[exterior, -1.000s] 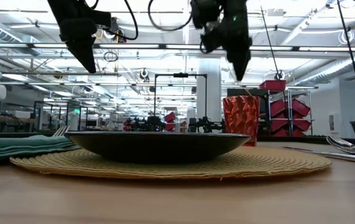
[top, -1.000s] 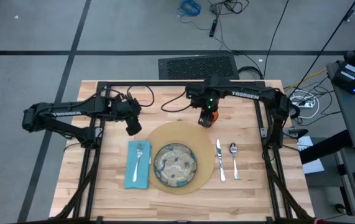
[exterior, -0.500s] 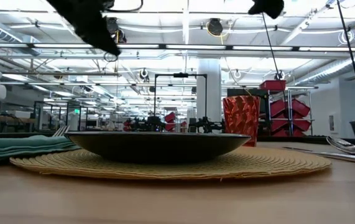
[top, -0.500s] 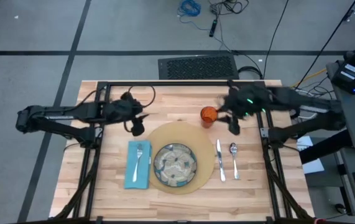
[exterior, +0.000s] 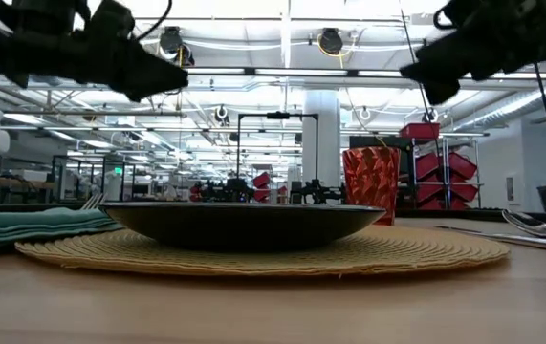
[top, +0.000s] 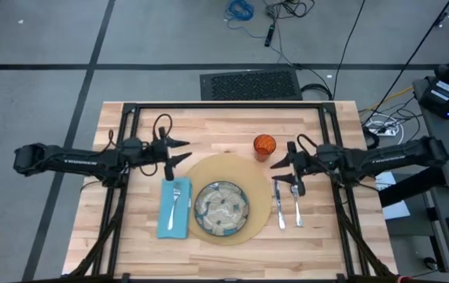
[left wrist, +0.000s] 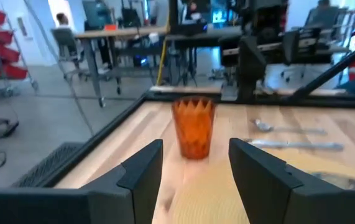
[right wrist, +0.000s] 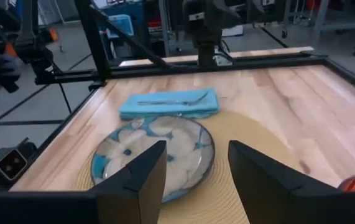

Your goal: Set table place

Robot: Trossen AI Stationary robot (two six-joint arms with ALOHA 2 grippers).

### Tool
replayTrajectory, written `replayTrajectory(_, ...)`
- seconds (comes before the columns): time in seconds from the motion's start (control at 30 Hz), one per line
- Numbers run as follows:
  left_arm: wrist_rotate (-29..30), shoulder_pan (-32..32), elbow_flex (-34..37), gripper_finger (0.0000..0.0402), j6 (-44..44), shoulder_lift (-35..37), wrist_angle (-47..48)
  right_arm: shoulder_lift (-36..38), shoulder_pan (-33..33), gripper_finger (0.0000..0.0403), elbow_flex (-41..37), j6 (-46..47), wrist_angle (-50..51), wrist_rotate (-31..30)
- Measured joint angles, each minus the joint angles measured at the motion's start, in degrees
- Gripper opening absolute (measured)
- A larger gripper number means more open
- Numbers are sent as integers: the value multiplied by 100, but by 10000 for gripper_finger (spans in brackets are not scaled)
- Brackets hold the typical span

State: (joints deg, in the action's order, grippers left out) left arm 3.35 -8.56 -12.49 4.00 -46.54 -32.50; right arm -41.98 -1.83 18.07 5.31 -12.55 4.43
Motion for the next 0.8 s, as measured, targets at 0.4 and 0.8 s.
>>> replayTrajectory(0.4,-9,-203,684,171,-199,52,-574,26,-2,164,-939,267,-1011,7)
replayTrajectory(0.8,245,-199,1204,171,-169,1948,-90,1249,-17,164,-1370,-80,-1288,7)
